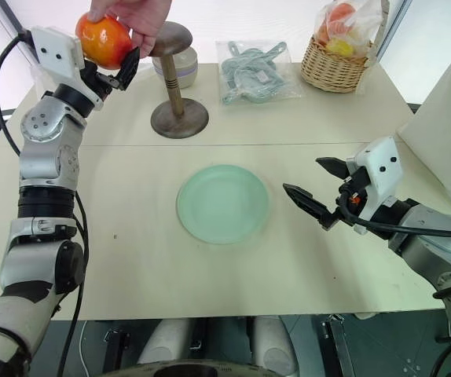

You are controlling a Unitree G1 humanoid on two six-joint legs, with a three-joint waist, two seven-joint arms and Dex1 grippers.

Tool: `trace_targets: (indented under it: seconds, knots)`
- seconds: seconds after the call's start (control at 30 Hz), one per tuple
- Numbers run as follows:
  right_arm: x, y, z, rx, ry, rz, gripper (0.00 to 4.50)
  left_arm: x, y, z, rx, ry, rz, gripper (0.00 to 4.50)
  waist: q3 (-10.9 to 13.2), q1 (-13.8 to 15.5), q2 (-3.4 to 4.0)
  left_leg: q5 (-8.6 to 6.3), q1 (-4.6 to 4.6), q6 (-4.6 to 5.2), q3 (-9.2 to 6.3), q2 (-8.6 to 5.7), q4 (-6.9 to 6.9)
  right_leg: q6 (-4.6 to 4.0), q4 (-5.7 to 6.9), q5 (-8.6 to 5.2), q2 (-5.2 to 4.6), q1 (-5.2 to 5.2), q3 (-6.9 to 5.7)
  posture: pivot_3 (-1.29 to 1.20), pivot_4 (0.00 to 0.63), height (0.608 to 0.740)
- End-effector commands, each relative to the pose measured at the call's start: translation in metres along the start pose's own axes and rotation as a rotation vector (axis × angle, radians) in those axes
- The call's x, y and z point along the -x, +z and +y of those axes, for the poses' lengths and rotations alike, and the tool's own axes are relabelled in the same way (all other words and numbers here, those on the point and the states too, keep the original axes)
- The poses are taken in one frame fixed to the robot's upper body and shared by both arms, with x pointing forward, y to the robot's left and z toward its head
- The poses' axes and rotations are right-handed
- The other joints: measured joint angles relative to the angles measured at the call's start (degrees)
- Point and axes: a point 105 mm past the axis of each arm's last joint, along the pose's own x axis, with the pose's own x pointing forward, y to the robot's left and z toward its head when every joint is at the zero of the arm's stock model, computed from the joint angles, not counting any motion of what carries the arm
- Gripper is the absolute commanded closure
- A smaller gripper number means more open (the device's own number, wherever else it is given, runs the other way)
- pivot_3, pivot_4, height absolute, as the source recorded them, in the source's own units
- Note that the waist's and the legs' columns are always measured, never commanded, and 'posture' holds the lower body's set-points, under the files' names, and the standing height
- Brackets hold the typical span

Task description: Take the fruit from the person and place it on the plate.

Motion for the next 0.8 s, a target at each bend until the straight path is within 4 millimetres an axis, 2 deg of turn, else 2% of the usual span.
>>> trace_targets:
  seconds: [0.03, 0.07, 0.1, 0.57, 0.63, 0.8]
  knots:
    - [0.002, 0.011, 0.002, 0.039, -0.003, -0.039, 0.00, -0.006, 0.026, 0.001, -0.036, -0.008, -0.088, 0.82, 0.0, 0.0, 0.00, 0.00, 0.00, 0.00, 0.00, 0.00, 0.00, 0.00, 0.00, 0.00, 0.00, 0.00, 0.00, 0.00, 0.150, 0.740]
    - [0.002, 0.011, 0.002, 0.039, -0.002, -0.040, 0.00, -0.006, 0.027, 0.001, -0.036, -0.009, -0.089, 1.23, 0.0, 0.0, 0.00, 0.00, 0.00, 0.00, 0.00, 0.00, 0.00, 0.00, 0.00, 0.00, 0.00, 0.00, 0.00, 0.00, 0.150, 0.740]
    - [0.002, 0.011, 0.002, 0.039, -0.002, -0.040, 0.00, -0.006, 0.027, 0.001, -0.036, -0.009, -0.089, 1.40, 0.0, 0.0, 0.00, 0.00, 0.00, 0.00, 0.00, 0.00, 0.00, 0.00, 0.00, 0.00, 0.00, 0.00, 0.00, 0.00, 0.150, 0.740]
    - [0.002, 0.009, 0.003, 0.034, -0.003, -0.038, 0.00, -0.001, 0.033, 0.000, -0.033, -0.050, -0.093, 1.44, 0.0, 0.0, 0.00, 0.00, 0.00, 0.00, 0.00, 0.00, 0.01, 0.00, 0.02, 0.00, 0.00, 0.00, 0.00, 0.00, 0.150, 0.740]
    - [0.003, 0.009, 0.002, 0.034, -0.003, -0.037, 0.00, 0.004, 0.035, -0.004, -0.013, -0.118, -0.078, 1.44, 0.0, -0.1, 0.00, 0.00, 0.00, 0.00, 0.00, 0.00, 0.01, 0.00, 0.02, 0.00, 0.00, 0.00, 0.00, 0.00, 0.150, 0.740]
    - [0.003, 0.010, 0.003, 0.040, 0.015, -0.027, 0.00, 0.029, 0.023, -0.041, 0.071, -0.471, 0.059, 1.44, 0.0, -0.4, 0.02, 0.00, 0.03, 0.00, 0.00, 0.01, 0.01, -0.01, 0.06, 0.00, 0.03, 0.00, 0.02, 0.00, 0.150, 0.740]
